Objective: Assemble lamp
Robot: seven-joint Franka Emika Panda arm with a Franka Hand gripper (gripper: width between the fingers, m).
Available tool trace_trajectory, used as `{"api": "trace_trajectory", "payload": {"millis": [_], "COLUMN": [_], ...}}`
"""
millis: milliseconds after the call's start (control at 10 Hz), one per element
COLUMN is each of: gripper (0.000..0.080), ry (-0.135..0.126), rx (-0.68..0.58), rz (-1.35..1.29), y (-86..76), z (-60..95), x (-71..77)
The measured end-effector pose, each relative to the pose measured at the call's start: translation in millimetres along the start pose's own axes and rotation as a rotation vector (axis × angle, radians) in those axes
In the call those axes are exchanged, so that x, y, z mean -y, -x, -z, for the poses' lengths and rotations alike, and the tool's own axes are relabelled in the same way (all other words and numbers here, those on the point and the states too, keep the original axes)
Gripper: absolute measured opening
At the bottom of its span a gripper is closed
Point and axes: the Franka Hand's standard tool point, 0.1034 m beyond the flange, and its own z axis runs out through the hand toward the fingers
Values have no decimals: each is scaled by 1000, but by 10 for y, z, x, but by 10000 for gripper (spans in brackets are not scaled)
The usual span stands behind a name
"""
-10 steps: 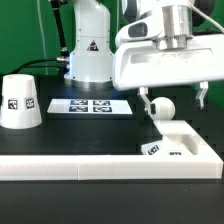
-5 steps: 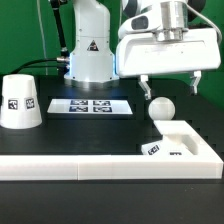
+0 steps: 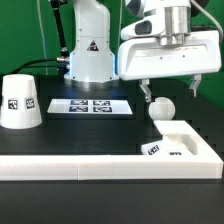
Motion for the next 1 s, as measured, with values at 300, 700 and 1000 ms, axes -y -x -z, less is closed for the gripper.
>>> {"api": "trace_trajectory", "payload": {"millis": [300,700,1000], "gripper": [699,699,699], "ry": [0,-18,38], "rx": [250,523,763], "rz": [-112,-141,-323], "y": [239,319,415], "z": [-71,-70,-43], "x": [-179,-177,-124]}}
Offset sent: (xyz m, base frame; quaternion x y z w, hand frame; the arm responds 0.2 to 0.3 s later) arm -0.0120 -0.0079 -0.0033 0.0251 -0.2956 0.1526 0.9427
